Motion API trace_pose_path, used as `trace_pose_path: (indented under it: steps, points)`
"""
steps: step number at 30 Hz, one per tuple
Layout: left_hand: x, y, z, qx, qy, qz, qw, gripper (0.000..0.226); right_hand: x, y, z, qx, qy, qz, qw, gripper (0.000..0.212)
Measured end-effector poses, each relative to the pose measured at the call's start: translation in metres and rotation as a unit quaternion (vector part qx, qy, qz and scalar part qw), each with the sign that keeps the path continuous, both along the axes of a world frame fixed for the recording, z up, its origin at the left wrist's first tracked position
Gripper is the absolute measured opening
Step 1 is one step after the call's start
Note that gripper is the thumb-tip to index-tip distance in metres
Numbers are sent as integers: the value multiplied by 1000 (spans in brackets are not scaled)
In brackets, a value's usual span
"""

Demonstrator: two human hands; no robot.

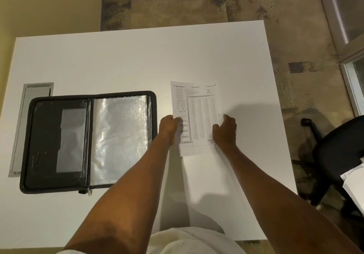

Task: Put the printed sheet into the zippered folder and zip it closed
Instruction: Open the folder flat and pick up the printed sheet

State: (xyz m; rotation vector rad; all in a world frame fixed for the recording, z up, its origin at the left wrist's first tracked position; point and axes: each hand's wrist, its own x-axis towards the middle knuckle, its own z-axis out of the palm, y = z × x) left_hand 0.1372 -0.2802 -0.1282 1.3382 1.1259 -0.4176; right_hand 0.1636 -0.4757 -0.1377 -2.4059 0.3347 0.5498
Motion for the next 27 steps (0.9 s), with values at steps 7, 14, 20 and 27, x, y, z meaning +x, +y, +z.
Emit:
trace_pose_path:
  steps: [7,14,20,27]
  points:
    - [-8,-2,3,-1,-37,53,998,28,3,-7,0,14,14,11,1000,53]
    - [-22,25,17,-77,-84,16,993,35,22,-26,22,224,49,-65,971,60]
    - [-24,49,49,-148,-158,-46,975,35,36,-36,53,459,173,-10,871,53]
    - [-24,46,77,-176,-252,-122,944,51,12,-31,90,391,95,64,913,32]
